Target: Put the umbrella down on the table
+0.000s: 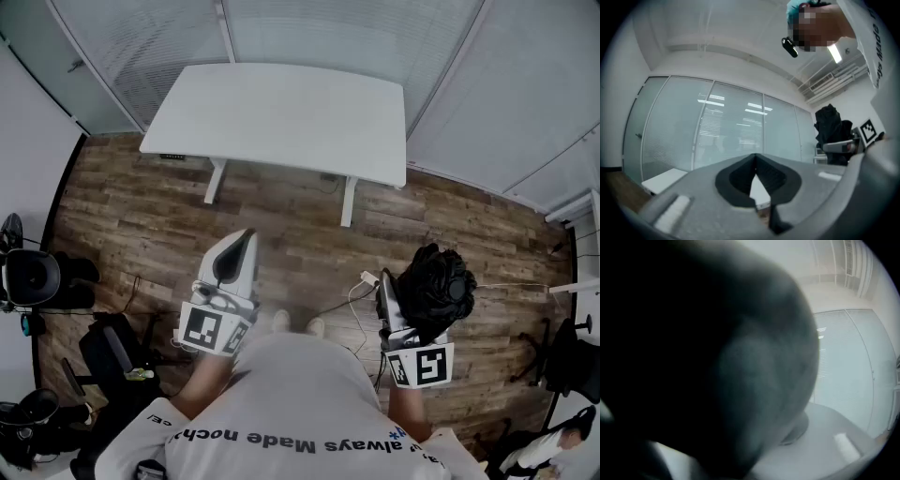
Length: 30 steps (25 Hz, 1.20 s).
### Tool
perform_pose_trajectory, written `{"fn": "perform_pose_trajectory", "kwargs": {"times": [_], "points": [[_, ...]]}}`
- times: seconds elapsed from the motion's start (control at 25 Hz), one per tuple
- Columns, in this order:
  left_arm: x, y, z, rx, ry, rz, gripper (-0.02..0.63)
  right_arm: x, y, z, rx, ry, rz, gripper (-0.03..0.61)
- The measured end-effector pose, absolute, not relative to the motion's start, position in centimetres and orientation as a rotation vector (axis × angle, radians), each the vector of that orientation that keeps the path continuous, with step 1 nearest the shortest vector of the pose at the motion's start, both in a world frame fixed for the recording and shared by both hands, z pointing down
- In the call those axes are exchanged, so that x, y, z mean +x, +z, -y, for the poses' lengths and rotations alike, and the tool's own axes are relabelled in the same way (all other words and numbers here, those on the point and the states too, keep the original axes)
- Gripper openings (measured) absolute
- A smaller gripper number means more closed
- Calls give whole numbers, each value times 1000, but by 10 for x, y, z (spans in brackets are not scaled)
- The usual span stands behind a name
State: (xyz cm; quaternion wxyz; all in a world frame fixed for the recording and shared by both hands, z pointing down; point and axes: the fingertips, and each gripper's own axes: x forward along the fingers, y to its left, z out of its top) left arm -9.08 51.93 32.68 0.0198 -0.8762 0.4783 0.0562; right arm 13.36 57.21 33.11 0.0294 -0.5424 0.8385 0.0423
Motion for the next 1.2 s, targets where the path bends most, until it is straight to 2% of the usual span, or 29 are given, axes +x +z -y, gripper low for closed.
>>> {"fn": "perform_pose_trajectory", "kwargs": {"times": [0.4,0.68,1.2], "points": [[-44,333,-511,-2738,152,-1446,3,157,337,-551,-1588,76,-2619,236],[-46,340,-478,-2746,138,-1463,3,146,344,-513,-1544,57,-2665,236],[-119,334,-314,-2775,191,-1411,3,66,342,-348,-1581,64,-2666,236]]}}
